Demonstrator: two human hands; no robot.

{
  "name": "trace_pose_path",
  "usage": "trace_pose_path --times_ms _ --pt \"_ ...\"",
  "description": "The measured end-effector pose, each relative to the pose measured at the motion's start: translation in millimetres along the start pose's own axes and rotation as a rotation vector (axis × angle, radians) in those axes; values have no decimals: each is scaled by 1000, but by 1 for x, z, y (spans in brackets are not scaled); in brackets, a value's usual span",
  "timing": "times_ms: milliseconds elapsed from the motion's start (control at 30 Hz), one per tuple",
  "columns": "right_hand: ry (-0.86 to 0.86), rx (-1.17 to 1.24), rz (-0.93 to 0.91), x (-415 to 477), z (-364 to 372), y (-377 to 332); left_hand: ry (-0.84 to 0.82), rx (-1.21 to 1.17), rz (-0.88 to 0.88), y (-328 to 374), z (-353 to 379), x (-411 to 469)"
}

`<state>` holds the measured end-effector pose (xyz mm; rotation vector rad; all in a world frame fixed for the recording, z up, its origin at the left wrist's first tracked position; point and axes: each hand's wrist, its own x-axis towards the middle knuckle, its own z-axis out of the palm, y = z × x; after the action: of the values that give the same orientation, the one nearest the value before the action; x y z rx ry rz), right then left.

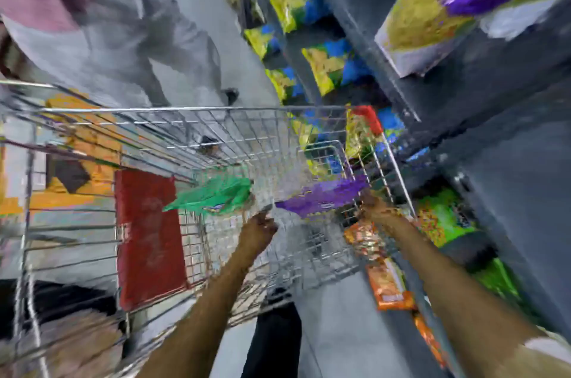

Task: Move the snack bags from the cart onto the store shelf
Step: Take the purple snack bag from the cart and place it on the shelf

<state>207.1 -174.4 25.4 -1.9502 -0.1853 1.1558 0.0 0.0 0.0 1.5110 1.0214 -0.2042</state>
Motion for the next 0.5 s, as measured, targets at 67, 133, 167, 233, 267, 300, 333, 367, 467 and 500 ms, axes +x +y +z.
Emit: trace_pose_path --times_ms 67,133,167,233,267,300,333,367,467,500 --pt "18 -34 -28 21 -3 22 57 -130 59 -13 7 28" --pt "45 -50 -28 33 2 23 90 -125 83 -15 15 41" --pt "81 -54 -4 40 7 20 92 -146 77 -8 18 42" --pt "192 -83 46 52 11 16 161 -101 85 -1 18 46" --pt "251 -113 63 55 8 22 190 -57 84 4 17 44" --pt "269 -120 94 55 6 26 183 -40 90 6 16 45" --pt "266 -164 179 54 3 34 175 -43 102 11 16 45" --pt "257 -205 246 51 1 39 164 -50 137 17 14 43" --pt "358 -179 -34 27 1 4 147 -40 305 51 7 25" --pt "353 -134 -116 16 1 -10 163 -24 378 65 4 16"
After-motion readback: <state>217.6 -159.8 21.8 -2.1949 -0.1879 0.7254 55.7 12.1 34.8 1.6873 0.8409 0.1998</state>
